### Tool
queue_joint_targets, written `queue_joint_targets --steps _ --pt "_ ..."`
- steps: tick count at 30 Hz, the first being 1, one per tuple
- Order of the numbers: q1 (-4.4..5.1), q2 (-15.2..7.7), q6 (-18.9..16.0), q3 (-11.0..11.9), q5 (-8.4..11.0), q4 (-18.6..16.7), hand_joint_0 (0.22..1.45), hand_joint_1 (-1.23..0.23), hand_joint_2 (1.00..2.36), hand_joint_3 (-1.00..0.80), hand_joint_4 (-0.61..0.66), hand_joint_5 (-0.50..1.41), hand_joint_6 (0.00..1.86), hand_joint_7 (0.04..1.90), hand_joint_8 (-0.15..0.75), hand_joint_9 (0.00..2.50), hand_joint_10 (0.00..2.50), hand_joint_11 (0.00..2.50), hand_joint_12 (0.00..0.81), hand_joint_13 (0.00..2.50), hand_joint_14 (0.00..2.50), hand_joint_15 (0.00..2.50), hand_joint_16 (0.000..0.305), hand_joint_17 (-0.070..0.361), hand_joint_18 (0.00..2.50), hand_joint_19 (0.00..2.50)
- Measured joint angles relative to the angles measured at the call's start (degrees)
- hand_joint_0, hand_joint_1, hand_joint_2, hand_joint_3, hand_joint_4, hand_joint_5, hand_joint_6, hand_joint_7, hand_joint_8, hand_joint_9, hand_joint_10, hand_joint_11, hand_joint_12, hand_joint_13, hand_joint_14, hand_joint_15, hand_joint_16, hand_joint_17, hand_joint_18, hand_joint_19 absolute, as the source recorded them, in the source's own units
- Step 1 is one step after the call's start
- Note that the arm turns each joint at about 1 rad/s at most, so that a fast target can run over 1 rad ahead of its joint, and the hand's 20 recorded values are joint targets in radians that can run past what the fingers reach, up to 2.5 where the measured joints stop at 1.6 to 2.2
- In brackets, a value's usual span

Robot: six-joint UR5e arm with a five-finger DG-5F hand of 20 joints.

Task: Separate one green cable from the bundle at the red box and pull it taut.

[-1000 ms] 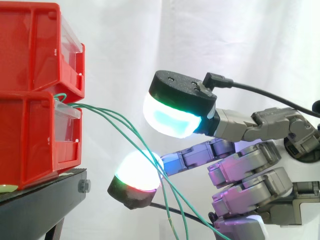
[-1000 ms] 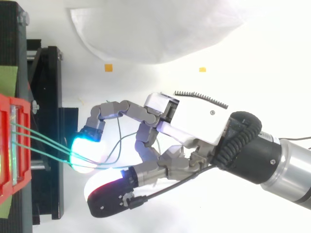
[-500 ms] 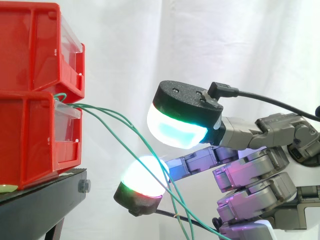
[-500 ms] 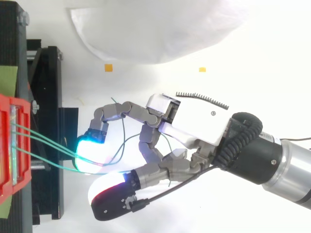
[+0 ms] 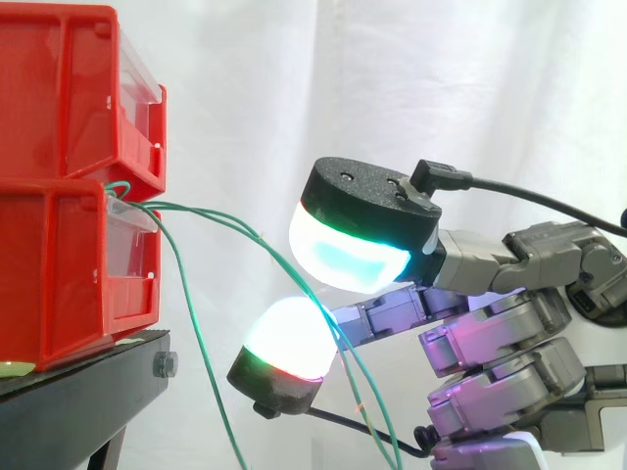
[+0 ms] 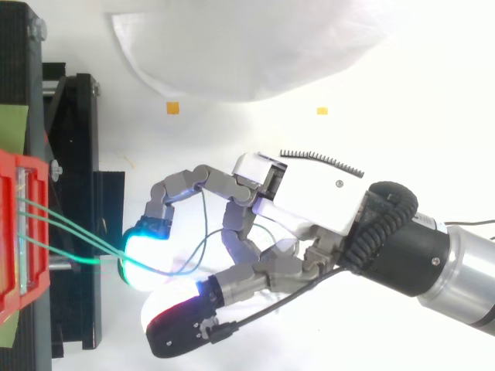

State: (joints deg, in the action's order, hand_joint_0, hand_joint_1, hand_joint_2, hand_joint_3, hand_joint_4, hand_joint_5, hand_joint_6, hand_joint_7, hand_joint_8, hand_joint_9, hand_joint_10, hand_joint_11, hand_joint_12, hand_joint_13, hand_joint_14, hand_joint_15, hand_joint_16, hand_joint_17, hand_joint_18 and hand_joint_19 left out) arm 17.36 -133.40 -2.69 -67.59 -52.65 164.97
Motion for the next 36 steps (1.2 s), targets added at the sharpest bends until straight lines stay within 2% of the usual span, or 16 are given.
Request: queue_joint_targets --steps 6,8,15,18,24,29,36 --pt "0.25 0.0 -0.23 0.0 0.0 0.09 0.55 -0.82 1.0 -0.5 0.06 0.0 0.86 1.06 0.275 2.02 0.81 1.95 0.37 1.61 1.22 1.4 0.062 0.14 1.57 1.1" --pt "0.33 0.01 -0.76 0.0 0.0 0.3 0.53 -0.77 1.0 -0.5 0.04 0.0 0.85 1.06 0.268 2.07 0.74 2.0 0.377 1.64 1.21 1.39 0.063 0.142 1.59 1.09" --pt "0.55 0.0 -5.22 0.0 0.0 2.32 0.54 -0.72 1.0 -0.5 0.0 0.01 0.85 1.02 0.26 2.13 0.66 2.05 0.374 1.68 1.2 1.41 0.062 0.139 1.62 1.08" --pt "0.72 -0.01 -6.93 0.0 -0.04 3.62 0.54 -0.65 1.0 -0.5 0.0 0.01 0.85 1.02 0.251 2.18 0.59 2.09 0.377 1.7 1.2 1.39 0.061 0.138 1.63 1.08" --pt "0.89 -0.01 -7.85 -0.01 -0.03 4.26 0.53 -0.51 1.0 -0.5 0.02 0.02 0.84 1.05 0.243 2.23 0.49 2.12 0.382 1.72 1.2 1.39 0.063 0.141 1.66 1.07" --pt "0.9 -0.01 -8.09 -0.06 0.0 4.57 0.54 -0.51 1.0 -0.5 0.01 0.02 0.84 1.03 0.23 2.23 0.49 2.12 0.378 1.72 1.2 1.4 0.061 0.138 1.66 1.08" --pt "0.91 -0.01 -10.0 -0.18 0.0 5.32 0.6 -0.61 1.0 -0.49 0.0 0.02 0.84 1.01 0.232 2.23 0.48 2.13 0.362 1.71 1.19 1.41 0.058 0.131 1.63 1.1"
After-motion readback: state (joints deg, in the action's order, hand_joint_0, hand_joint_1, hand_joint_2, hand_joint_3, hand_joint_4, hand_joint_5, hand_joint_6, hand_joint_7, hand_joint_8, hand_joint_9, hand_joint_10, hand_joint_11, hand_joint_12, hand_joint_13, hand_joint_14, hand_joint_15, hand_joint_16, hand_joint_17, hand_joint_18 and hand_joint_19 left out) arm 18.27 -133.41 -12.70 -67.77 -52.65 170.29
